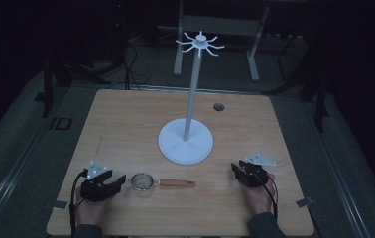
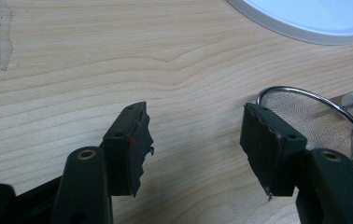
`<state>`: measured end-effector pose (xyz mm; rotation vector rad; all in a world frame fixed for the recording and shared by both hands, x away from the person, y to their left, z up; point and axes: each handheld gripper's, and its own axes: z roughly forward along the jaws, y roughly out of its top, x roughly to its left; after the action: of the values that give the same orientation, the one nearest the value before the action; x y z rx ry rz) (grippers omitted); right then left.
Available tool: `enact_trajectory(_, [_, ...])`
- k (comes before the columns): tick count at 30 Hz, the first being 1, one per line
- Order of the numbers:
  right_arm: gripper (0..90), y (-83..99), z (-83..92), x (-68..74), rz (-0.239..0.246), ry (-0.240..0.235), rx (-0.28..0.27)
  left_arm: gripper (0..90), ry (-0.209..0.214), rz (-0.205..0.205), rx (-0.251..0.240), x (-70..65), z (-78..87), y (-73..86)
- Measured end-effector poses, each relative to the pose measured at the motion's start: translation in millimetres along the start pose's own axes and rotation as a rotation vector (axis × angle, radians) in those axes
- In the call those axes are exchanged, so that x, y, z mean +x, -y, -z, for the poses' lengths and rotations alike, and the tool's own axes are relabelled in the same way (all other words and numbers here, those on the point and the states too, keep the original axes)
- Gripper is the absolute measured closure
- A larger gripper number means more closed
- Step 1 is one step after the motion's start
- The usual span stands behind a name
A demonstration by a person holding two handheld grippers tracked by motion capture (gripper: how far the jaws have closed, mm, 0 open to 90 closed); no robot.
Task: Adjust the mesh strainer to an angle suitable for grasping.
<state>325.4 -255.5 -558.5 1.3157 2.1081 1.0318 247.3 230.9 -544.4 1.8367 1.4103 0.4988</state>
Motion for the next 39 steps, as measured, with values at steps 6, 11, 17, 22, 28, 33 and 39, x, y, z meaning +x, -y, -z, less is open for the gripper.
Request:
enact_trajectory(6, [63.9,1.3,-1.6,3.3,0.028,0.003,0.008,42.5,0.001,-0.005,-0.009,0.0,2.9,-0.2])
enact_trajectory(11, [69.8,1.7,-0.6,1.3,0.025,0.003,0.003,42.7,0.012,-0.012,-0.018,-2.0,4.0,-2.3])
enact_trajectory(17, [70.5,2.5,0.6,1.2,0.027,0.005,-0.005,42.8,0.027,-0.035,-0.027,-9.2,5.6,-7.0])
enact_trajectory(22, [68.0,2.6,0.7,2.5,0.037,0.015,-0.008,43.2,0.050,-0.070,-0.040,-14.2,8.7,-16.7])
enact_trajectory(28, [65.8,2.6,1.1,2.3,0.039,0.014,-0.015,43.7,0.087,-0.119,-0.037,-19.6,8.6,-28.7])
enact_trajectory(33, [62.9,3.0,2.1,1.3,0.035,0.012,-0.028,44.1,0.101,-0.168,-0.023,-26.7,4.8,-38.3])
enact_trajectory(39, [62.4,3.2,2.9,0.8,0.031,0.012,-0.045,44.3,0.135,-0.208,0.002,-34.1,-1.3,-50.0])
